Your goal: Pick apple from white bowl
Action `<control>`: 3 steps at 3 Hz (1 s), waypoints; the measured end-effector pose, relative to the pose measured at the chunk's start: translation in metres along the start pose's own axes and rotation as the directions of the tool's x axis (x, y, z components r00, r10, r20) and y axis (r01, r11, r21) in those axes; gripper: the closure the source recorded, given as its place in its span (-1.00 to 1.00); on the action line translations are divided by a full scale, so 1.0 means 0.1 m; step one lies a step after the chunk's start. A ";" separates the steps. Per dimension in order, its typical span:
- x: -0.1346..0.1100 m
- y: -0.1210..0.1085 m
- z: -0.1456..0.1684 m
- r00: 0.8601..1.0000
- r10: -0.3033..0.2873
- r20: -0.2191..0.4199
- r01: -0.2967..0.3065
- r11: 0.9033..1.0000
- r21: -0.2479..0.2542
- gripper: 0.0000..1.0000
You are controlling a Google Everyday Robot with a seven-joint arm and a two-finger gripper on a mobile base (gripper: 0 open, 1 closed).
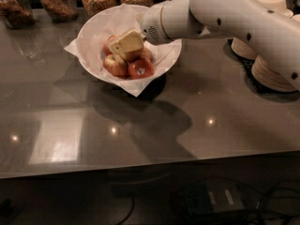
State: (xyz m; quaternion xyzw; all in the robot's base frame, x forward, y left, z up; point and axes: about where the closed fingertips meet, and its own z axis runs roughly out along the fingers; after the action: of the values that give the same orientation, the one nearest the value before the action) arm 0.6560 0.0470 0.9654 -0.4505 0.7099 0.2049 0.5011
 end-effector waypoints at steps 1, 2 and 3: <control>0.13 -0.03 0.05 0.999 0.039 0.001 -0.039 0.999 0.011 -0.56; 0.22 -0.06 0.07 0.998 0.061 -0.003 -0.061 0.998 0.020 -0.50; 0.32 -0.09 0.09 0.997 0.079 -0.014 -0.078 0.997 0.027 -0.32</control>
Offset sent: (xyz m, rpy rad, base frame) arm 0.0116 -0.0193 -0.0351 0.0341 0.0601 -0.0819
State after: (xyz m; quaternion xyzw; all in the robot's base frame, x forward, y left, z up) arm 0.6653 0.0355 0.9343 -0.4170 0.7336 0.2114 0.4933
